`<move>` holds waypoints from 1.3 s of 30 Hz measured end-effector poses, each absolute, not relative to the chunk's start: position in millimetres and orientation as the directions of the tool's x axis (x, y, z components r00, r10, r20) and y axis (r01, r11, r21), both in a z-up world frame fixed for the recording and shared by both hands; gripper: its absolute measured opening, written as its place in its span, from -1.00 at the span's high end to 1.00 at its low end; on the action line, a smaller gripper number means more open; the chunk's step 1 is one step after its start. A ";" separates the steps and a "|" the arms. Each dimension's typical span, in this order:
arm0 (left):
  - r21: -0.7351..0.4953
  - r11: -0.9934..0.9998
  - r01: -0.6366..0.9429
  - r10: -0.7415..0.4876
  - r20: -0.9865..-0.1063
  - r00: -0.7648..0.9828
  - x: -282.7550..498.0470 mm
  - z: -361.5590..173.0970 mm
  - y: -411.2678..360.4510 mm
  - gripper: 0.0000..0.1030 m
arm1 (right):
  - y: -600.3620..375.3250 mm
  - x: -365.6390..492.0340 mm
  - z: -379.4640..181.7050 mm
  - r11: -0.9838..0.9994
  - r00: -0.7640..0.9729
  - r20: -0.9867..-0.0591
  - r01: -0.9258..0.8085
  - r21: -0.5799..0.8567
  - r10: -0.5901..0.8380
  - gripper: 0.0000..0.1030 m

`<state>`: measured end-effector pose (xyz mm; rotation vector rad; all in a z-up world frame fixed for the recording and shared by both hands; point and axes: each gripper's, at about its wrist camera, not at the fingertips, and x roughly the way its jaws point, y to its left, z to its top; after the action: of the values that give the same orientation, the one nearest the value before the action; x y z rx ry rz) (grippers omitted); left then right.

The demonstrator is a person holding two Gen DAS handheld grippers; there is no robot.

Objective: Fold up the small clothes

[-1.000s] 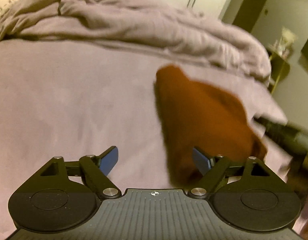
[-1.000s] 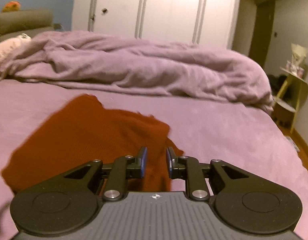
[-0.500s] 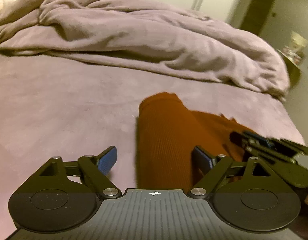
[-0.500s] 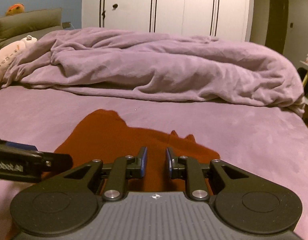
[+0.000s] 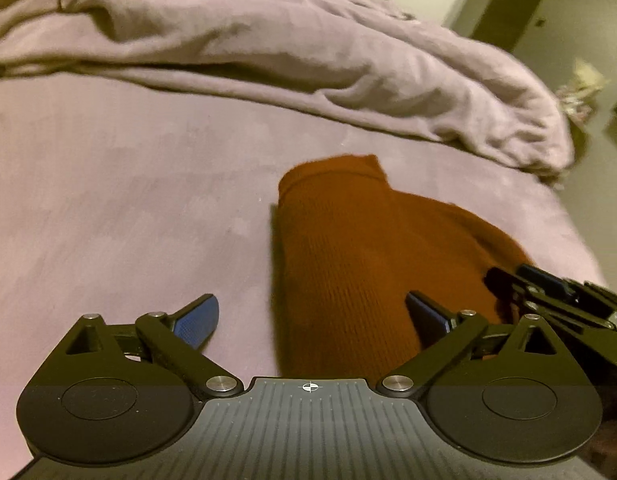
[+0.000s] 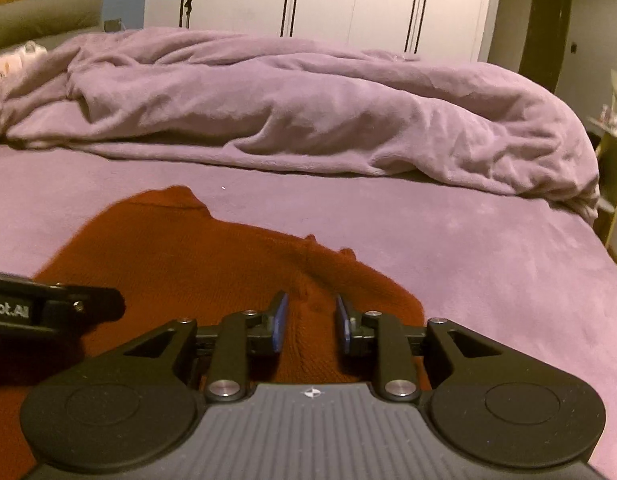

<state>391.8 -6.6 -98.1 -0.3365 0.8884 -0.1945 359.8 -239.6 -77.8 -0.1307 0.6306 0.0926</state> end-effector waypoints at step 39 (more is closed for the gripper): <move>-0.622 0.770 0.140 -0.590 -0.613 0.525 344.4 -57.9 76.6 -0.03 | -268.0 296.4 -62.3 0.745 0.550 -0.547 -0.233 0.625 0.631 0.40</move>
<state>344.4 76.6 -57.9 -0.5481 0.9219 -0.4635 296.4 -268.0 -62.3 0.5264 0.8428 0.5398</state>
